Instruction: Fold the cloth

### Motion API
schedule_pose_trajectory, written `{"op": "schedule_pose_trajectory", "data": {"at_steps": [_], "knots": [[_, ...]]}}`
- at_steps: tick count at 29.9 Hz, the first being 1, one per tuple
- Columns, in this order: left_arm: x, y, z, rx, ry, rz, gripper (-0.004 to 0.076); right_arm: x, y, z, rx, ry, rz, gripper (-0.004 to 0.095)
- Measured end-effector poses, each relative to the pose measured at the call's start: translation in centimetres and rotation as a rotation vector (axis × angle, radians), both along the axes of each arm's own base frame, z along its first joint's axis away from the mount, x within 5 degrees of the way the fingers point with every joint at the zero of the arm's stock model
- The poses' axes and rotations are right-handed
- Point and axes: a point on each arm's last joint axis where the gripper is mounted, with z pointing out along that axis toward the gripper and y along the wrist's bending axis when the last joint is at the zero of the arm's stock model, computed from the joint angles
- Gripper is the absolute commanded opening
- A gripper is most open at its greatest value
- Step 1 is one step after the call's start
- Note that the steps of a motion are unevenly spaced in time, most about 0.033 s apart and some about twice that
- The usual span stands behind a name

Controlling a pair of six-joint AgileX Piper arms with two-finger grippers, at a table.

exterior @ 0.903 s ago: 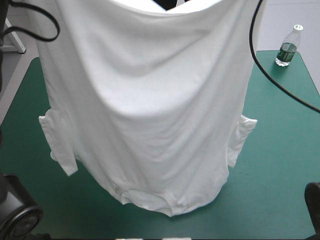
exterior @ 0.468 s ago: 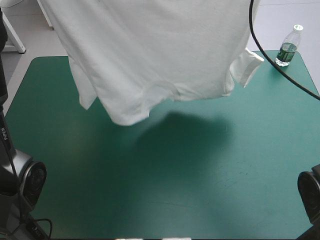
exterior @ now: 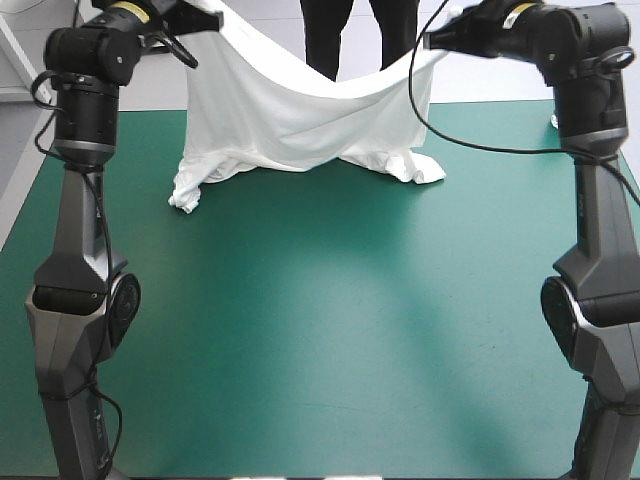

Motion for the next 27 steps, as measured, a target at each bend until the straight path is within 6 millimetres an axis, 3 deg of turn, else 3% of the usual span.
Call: {"op": "schedule_pose_trajectory", "data": {"at_steps": [3, 7, 11, 17, 21, 27], "knots": [[1.1, -0.2, -2.2, 0.014, 0.11, -0.001, -0.0022, 1.5, 0.3, -2.8, -0.022, 0.131, 0.004, 0.0002], [0.5, -0.1, -3.4, 0.028, 0.267, 0.001, -0.0022, 2.4, 0.5, -4.5, -0.012, 0.211, -0.008, 0.0001], [1.0, 0.1, -5.9, 0.034, 0.44, 0.018, -0.0022, 3.2, 0.6, -6.7, -0.01, 0.299, -0.018, 0.0002], [1.5, 0.0, -9.8, 0.021, 0.619, 0.043, -0.0022, 2.6, 0.5, -12.8, -0.051, 0.567, -0.032, 0.0001], [-0.7, 0.4, -13.7, 0.049, 0.826, 0.076, -0.0022, 0.6, 0.1, -16.4, -0.08, 0.729, -0.04, 0.0002], [-8.8, 1.3, -19.4, 0.01, 0.967, 0.077, -0.0022, -3.5, -0.6, -20.4, -0.105, 0.882, -0.051, 0.0001]]}}
